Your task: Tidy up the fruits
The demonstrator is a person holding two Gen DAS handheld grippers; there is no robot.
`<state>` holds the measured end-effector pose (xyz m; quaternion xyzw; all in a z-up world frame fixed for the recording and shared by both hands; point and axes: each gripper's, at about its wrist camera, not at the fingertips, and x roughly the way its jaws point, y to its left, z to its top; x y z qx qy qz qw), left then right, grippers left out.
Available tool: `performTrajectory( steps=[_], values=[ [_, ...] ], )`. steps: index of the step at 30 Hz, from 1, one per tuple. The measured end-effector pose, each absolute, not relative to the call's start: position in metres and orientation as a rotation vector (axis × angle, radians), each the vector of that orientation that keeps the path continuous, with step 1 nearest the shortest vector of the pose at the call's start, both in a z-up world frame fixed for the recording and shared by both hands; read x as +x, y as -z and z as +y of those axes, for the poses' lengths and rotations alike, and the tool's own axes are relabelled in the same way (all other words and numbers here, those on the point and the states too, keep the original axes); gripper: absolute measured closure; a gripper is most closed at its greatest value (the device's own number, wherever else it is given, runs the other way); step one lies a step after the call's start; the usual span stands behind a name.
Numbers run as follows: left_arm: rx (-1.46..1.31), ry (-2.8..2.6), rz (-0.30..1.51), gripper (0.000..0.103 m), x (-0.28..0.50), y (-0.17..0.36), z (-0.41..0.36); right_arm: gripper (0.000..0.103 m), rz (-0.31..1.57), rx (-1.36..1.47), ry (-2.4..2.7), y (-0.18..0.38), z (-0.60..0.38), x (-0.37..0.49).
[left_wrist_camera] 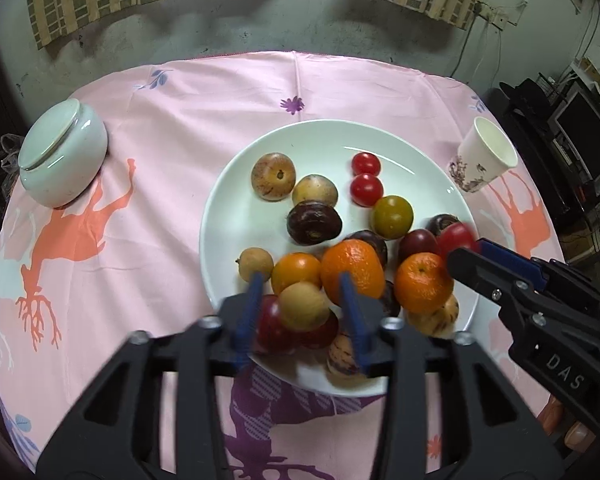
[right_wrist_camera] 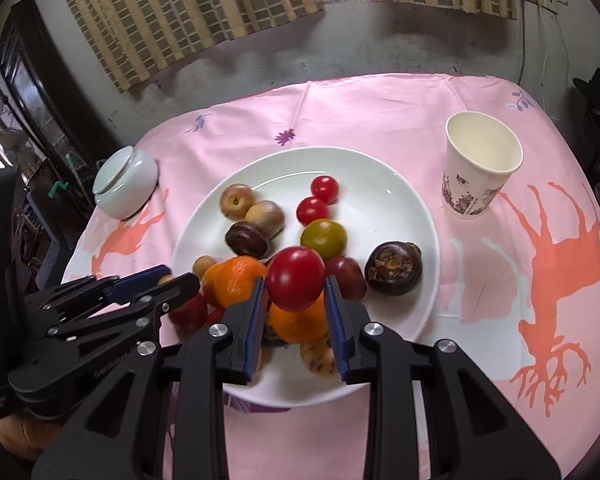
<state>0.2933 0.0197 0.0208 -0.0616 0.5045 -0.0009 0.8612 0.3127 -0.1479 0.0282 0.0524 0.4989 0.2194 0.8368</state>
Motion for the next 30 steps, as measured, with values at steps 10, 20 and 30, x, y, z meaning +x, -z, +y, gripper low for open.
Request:
performTrajectory(
  steps=[10, 20, 30],
  values=[
    [-0.102, -0.06, 1.059, 0.016, 0.276, -0.026, 0.025, 0.038, 1.045, 0.144, -0.429, -0.028, -0.168, 0.294],
    [-0.114, -0.086, 1.11, 0.013, 0.212, -0.022, 0.021, 0.038, 1.111, 0.127, -0.421, -0.025, -0.187, 0.224],
    [-0.143, -0.109, 1.135, 0.01, 0.144, -0.025, 0.022, 0.037, 1.117, 0.12, -0.391, -0.035, -0.207, 0.173]
  ],
)
